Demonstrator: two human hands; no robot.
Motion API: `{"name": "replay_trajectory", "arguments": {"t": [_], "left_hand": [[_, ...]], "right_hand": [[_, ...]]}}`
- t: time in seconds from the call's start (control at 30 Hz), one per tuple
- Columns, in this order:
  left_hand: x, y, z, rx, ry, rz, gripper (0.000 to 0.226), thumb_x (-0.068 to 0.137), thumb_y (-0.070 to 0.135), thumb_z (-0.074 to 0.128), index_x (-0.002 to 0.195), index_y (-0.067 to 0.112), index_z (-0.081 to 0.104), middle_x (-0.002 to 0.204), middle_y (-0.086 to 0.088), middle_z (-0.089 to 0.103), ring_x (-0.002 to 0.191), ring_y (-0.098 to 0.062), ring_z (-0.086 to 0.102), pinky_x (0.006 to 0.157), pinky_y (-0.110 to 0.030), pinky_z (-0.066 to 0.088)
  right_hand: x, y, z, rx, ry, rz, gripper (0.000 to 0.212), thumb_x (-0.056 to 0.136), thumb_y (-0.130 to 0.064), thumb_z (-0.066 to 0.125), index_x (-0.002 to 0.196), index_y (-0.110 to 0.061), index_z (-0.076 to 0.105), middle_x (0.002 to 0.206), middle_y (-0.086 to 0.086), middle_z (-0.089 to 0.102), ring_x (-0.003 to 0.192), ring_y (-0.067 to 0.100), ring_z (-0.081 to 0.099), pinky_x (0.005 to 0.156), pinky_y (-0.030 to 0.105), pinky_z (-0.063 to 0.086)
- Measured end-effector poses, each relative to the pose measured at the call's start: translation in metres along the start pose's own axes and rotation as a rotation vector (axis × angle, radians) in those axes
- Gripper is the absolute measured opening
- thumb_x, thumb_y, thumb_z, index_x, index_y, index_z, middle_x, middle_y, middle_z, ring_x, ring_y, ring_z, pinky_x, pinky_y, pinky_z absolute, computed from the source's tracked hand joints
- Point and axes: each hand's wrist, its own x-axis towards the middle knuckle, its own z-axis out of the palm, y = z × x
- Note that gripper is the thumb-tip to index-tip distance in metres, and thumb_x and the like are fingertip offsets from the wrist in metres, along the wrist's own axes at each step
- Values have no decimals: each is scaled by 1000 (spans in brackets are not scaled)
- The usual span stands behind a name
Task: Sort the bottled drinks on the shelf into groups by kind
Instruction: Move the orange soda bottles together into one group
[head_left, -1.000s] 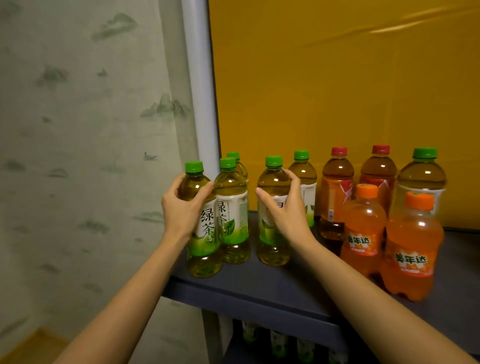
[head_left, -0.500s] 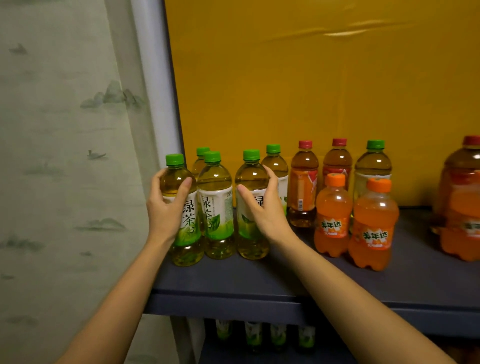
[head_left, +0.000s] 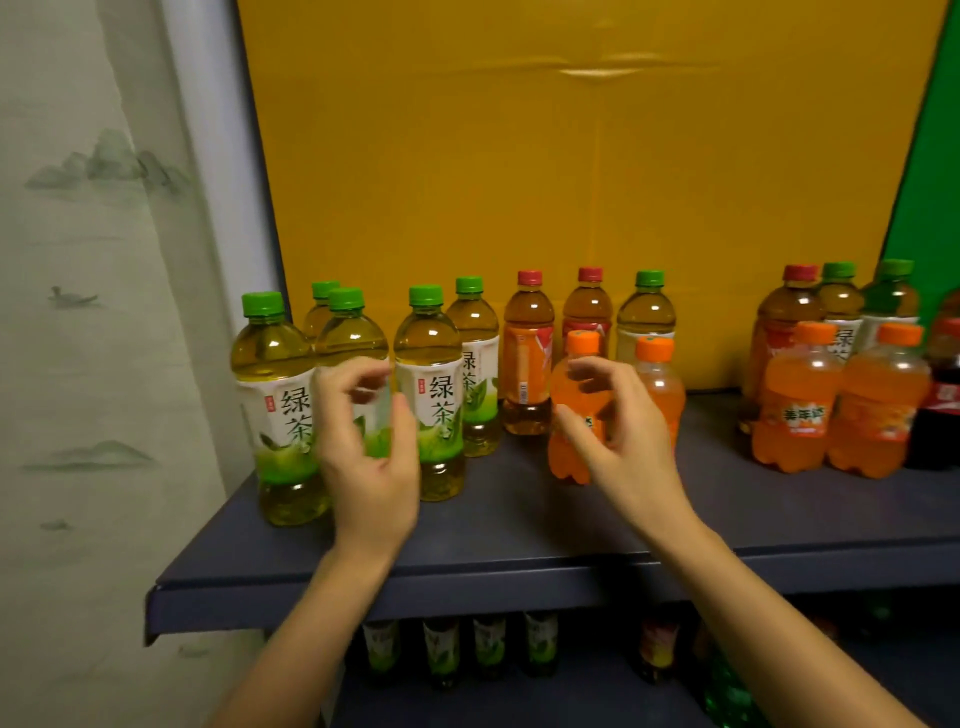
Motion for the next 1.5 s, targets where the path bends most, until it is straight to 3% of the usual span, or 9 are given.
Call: {"name": "replay_trajectory", "arguments": {"t": [0.17, 0.37, 0.5, 0.57, 0.7, 0.83, 1.03, 1.23, 1.5], "left_hand": [[-22, 8, 62, -36, -358, -186, 41, 79, 22, 60, 115, 16, 43, 108, 2, 47, 100, -8, 48, 86, -17, 41], [-37, -7, 122, -59, -665, -539, 95, 66, 23, 76, 138, 17, 14, 142, -8, 31, 130, -21, 35, 107, -35, 34], [-35, -14, 141, -264, -719, -800, 91, 72, 6, 73, 141, 19, 14, 134, -10, 43, 117, -21, 48, 98, -38, 43], [-33, -19, 145, -332, -712, -854, 82, 75, 3, 69, 140, 19, 23, 129, -11, 51, 109, -20, 54, 88, -34, 47], [-35, -26, 146, -364, -708, -836, 74, 75, 10, 73, 138, 21, 34, 126, -6, 56, 109, -18, 57, 90, -33, 48], [-43, -21, 145, -248, -631, -751, 86, 59, 41, 82, 132, 23, 41, 121, -1, 60, 109, -18, 58, 96, -41, 48], [-54, 9, 149, -254, -605, -561, 47, 70, 19, 79, 103, 32, 47, 95, 17, 57, 86, 5, 54, 67, 0, 41], [-70, 63, 181, -417, -584, -580, 56, 49, 50, 74, 98, 34, 53, 95, 12, 63, 81, 4, 62, 69, -9, 47], [-115, 154, 272, -574, -607, -645, 58, 52, 37, 85, 101, 33, 55, 99, 9, 66, 87, -5, 66, 76, -21, 52]], "right_hand": [[-11, 34, -32, -79, 295, 177, 53, 81, -19, 67, 127, -12, 40, 124, 2, 42, 117, 12, 38, 98, 22, 30], [-11, 68, -35, 63, 59, 487, 94, 66, -29, 81, 139, -15, 23, 142, 7, 36, 129, 19, 40, 105, 33, 37], [-13, 67, -24, 60, -42, 547, 81, 77, -35, 71, 139, -19, 21, 128, 3, 51, 109, 15, 53, 87, 28, 43], [-14, 68, -19, 66, -22, 564, 75, 80, -37, 68, 138, -20, 22, 127, 4, 54, 110, 18, 55, 89, 32, 46], [-15, 70, -20, 95, -11, 577, 67, 79, -45, 66, 131, -24, 29, 121, -1, 56, 109, 18, 56, 94, 39, 48], [-17, 69, -31, 131, 41, 622, 49, 80, -52, 61, 115, -25, 40, 106, -3, 59, 99, 16, 59, 91, 41, 50], [-31, 69, -67, 131, 106, 629, 47, 78, -55, 60, 112, -27, 44, 106, -3, 59, 99, 15, 59, 91, 42, 50], [-47, 72, -140, 249, 161, 581, 36, 79, -46, 61, 108, -31, 46, 103, -7, 61, 95, 9, 61, 82, 29, 52], [-69, 101, -278, 194, 236, 530, 46, 65, -55, 59, 105, -34, 48, 99, -8, 63, 91, 9, 64, 76, 27, 54]]}}
